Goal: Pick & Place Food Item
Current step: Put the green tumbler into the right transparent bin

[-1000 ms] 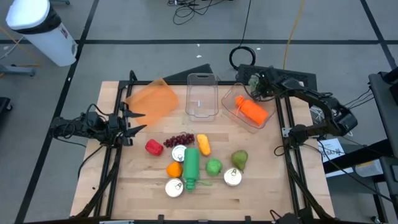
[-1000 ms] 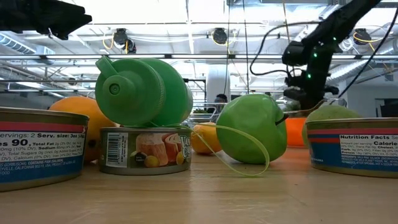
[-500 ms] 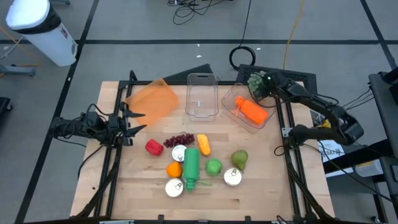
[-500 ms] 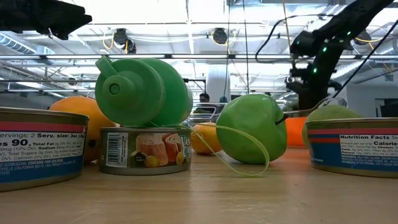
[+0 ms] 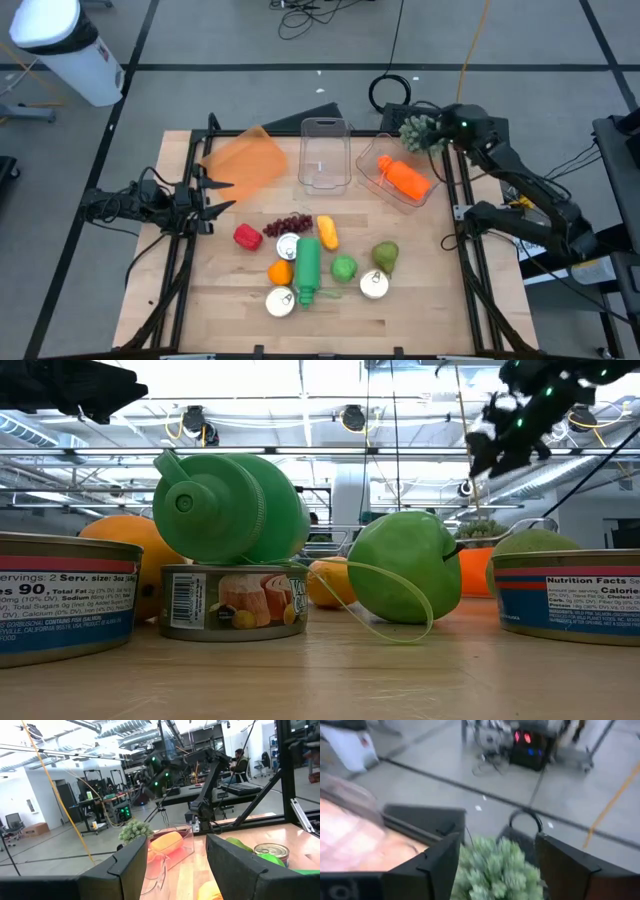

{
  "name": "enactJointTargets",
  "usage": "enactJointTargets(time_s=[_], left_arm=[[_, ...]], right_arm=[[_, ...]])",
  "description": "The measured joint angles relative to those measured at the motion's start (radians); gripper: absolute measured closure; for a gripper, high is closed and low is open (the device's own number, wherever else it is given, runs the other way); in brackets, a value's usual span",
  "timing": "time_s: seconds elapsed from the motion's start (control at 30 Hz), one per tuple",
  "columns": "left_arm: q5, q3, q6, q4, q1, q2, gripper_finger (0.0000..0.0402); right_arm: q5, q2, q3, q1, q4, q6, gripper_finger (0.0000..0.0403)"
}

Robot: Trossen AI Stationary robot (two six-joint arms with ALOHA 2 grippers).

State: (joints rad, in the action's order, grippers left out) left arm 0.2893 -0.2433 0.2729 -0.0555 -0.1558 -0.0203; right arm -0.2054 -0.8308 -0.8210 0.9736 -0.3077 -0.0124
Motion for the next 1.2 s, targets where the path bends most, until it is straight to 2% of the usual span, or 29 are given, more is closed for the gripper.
enactJointTargets(time_s=[0.07,0.13,0.27,0.37,0.43,0.5,0.7,0.9,1.07,1.2], left_arm=[[0.0,0.0,0.0,0.0,0.0,0.0,0.0188],[0.0,0.0,0.0,0.0,0.0,0.0,0.0188],[0.0,0.0,0.0,0.0,0.0,0.0,0.0188],[0.0,0.0,0.0,0.0,0.0,0.0,0.0188],[0.0,0.0,0.0,0.0,0.0,0.0,0.0188],[0.0,0.0,0.0,0.0,0.0,0.0,0.0188],[0.0,0.0,0.0,0.0,0.0,0.0,0.0188],[0.0,0.0,0.0,0.0,0.0,0.0,0.0188],[0.0,0.0,0.0,0.0,0.0,0.0,0.0188],[0.0,0.0,0.0,0.0,0.0,0.0,0.0188]], right_arm=[[0.022,0.028,-0.037,-0.001,-0.013,0.001,0.0151],[0.11,0.056,-0.074,0.0,-0.015,-0.019,0.0147],[0.465,0.109,-0.128,-0.01,-0.001,-0.108,0.0142],[0.742,0.135,-0.132,-0.066,0.018,-0.176,0.0138],[0.872,0.145,-0.132,-0.122,0.026,-0.207,0.0137],[0.938,0.154,-0.13,-0.193,0.026,-0.213,0.0137],[0.966,0.164,-0.075,-0.441,0.124,-0.205,0.0129],[0.965,0.158,0.019,-0.625,0.273,-0.218,0.0113],[0.951,0.23,0.022,-0.626,0.138,-0.14,0.0116],[0.872,0.354,0.022,-0.59,-0.02,-0.04,0.0122]])
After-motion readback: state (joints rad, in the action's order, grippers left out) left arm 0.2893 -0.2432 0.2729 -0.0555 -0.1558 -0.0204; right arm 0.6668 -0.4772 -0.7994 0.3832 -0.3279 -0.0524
